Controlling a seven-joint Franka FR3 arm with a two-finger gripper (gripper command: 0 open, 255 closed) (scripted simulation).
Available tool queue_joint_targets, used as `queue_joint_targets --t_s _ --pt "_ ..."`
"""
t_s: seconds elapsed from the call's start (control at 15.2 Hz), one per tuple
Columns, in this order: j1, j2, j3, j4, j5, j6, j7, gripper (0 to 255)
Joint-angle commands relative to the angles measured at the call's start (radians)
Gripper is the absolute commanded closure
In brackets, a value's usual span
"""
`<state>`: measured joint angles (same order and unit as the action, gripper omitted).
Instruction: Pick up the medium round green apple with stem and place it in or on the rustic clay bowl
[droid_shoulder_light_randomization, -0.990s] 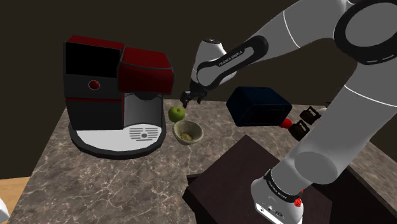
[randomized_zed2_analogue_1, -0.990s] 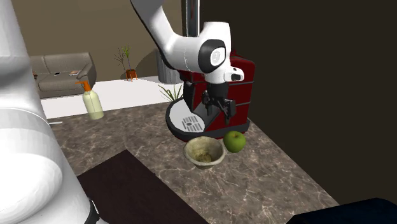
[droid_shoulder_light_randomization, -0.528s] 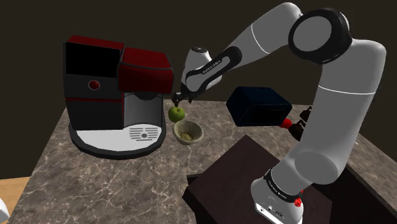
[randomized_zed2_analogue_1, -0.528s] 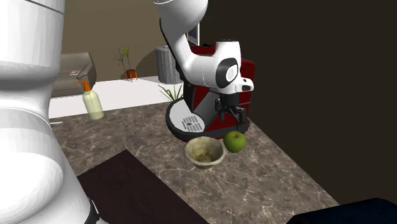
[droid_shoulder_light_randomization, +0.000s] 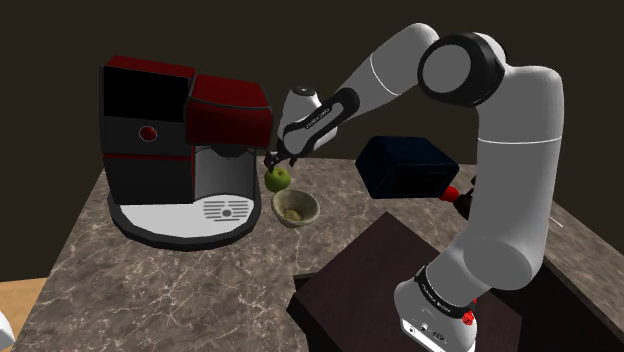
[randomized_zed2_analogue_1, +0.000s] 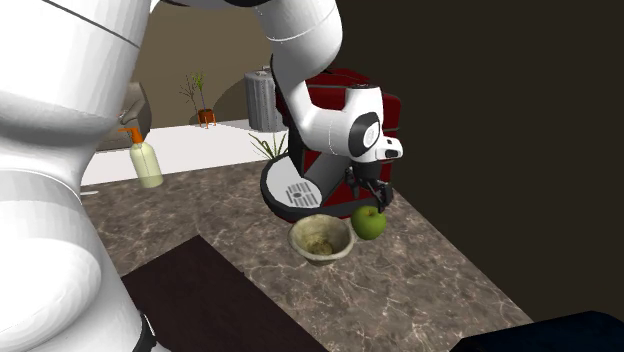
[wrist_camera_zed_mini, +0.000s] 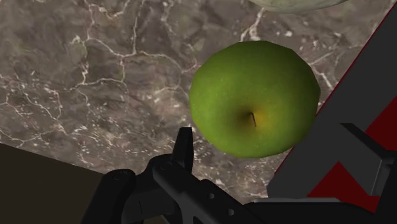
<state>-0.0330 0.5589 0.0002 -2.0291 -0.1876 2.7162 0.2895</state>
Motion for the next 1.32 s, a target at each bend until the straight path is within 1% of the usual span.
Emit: queue_joint_targets --t_s 0.0,0.53,0.59,1.25 --pt "0.001 0.026 -0.003 0.008 -0.003 0.019 0.003 0" --pt "0.001 0.034 -0.004 0.011 -0.004 0.023 0.003 0" --pt "0.001 0.034 -0.004 0.011 -0.004 0.023 0.003 255" --pt "0.0 0.022 -0.002 0.008 -0.002 0.015 0.001 255"
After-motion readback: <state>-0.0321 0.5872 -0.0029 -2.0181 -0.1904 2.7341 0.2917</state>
